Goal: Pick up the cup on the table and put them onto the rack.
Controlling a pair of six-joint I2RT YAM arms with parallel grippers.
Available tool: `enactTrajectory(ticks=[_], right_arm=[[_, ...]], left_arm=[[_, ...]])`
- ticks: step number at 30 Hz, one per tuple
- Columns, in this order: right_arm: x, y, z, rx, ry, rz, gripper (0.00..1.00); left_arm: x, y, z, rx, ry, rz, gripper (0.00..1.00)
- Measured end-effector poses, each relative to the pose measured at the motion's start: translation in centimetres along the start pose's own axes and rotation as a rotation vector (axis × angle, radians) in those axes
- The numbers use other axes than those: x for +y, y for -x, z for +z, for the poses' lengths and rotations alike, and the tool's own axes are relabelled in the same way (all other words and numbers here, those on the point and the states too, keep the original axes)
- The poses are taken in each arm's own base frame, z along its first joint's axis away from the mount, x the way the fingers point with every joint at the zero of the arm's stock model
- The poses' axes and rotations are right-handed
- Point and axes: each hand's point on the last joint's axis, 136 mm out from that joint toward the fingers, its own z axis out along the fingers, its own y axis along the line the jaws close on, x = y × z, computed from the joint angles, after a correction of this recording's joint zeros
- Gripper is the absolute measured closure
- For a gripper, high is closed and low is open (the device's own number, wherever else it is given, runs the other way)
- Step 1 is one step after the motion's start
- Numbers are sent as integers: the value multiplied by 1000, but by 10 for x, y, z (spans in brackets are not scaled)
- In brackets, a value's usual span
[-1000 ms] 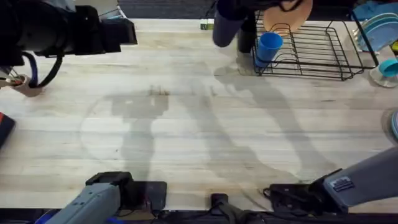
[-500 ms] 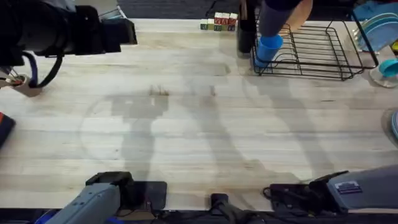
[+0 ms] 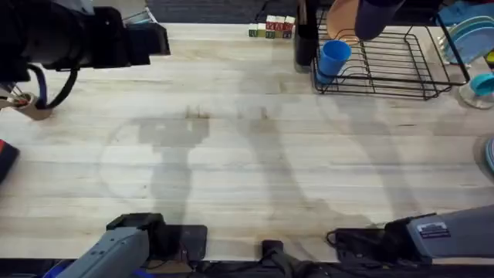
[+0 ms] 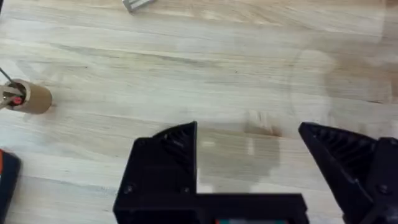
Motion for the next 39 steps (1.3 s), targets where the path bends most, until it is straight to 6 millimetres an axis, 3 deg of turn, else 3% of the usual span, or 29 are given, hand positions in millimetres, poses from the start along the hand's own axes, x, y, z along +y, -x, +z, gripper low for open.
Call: enactTrajectory(ticks=[5, 11, 16, 23, 28, 39], right_arm=[[-6, 7, 8, -14, -13, 24, 968], [12, 3, 58, 56, 19, 8, 968], [23, 0, 75, 83, 55, 4, 968], [22, 1, 85, 88, 55, 9, 968], [26, -8, 102, 134, 51, 5, 968], [34, -20, 118, 192, 72, 7, 968]], left_arm=[[0, 0, 0, 0, 0, 0, 6], [0, 0, 0, 0, 0, 0, 7], [0, 0, 0, 0, 0, 0, 8], [0, 0, 0, 0, 0, 0, 7], [0, 0, 0, 0, 0, 0, 7], [0, 0, 0, 0, 0, 0, 7]])
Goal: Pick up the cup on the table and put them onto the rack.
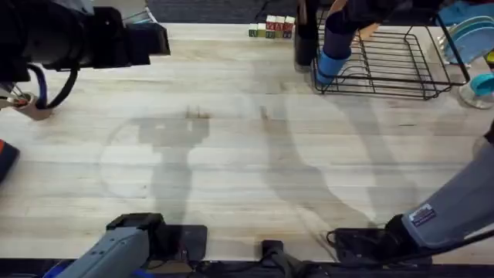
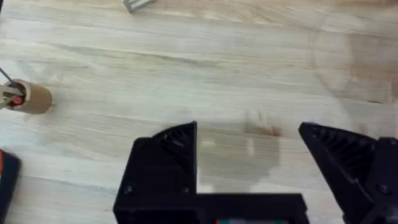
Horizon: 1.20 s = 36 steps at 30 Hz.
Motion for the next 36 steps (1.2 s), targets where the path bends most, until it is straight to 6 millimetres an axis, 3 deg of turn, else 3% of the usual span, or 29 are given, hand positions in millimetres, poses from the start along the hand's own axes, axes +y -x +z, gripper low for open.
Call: enactTrajectory(ticks=[6, 13, 20, 36], right_arm=[[-1, -7, 13, 42, -6, -2, 968], [-4, -7, 14, 45, -10, 5, 968], [-4, -7, 14, 45, -9, 6, 870], [-4, -10, 14, 56, -10, -17, 814]], left_arm=[[0, 0, 0, 0, 0, 0, 7], [0, 0, 0, 0, 0, 0, 7], [0, 0, 0, 0, 0, 0, 7], [0, 0, 0, 0, 0, 0, 6]])
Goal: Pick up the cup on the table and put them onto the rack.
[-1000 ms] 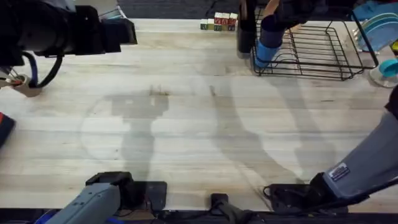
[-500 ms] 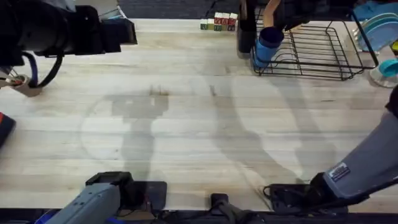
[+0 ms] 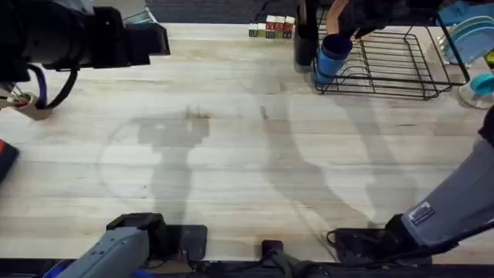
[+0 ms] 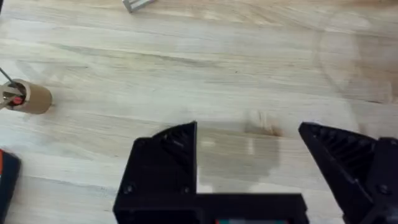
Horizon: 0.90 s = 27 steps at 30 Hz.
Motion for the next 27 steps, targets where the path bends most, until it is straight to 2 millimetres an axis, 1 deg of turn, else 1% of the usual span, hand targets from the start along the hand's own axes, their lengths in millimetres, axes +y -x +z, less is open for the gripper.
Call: enactTrajectory(ticks=[1, 2, 5, 6, 7, 8, 10, 13, 14, 17, 18, 20, 24, 25, 26, 27], right_arm=[[0, -2, 0, 8, -1, -7, 797], [0, -4, 0, 17, -1, -14, 758], [-2, -12, -8, 38, -2, -36, 561], [-6, -19, -30, 39, -2, -66, 432], [-8, -21, -38, 33, -1, -73, 419], [-12, -21, -68, -17, 1, -82, 313], [-15, -19, -88, -60, 2, -83, 175], [-19, -19, -114, -117, 4, -81, 35], [-21, -20, -122, -132, 3, -82, 15], [-25, -26, -145, -172, 5, -76, 7], [-29, -34, -168, -202, 6, -72, 6], [-31, -42, -182, -217, 6, -69, 6], [-36, -64, -199, -199, 6, -72, 6], [-38, -83, -200, -132, 4, -73, 6], [-38, -98, -197, -63, 4, -54, 6], [-38, -101, -196, -47, 6, -47, 6]], left_arm=[[0, 0, 0, 0, 0, 0, 7], [0, 0, 0, 0, 0, 0, 7], [0, 0, 0, 0, 0, 0, 7], [0, 0, 0, 0, 0, 0, 7], [0, 0, 0, 0, 0, 0, 7], [0, 0, 0, 0, 0, 0, 8], [0, 0, 0, 0, 0, 0, 7], [0, 0, 0, 0, 0, 0, 7], [0, 0, 0, 0, 0, 0, 7], [0, 0, 0, 0, 0, 0, 7], [0, 0, 0, 0, 0, 0, 7], [0, 0, 0, 0, 0, 0, 8], [0, 0, 0, 0, 0, 0, 7], [0, 0, 0, 0, 0, 0, 7], [0, 0, 0, 0, 0, 0, 7], [0, 0, 0, 0, 0, 0, 7]])
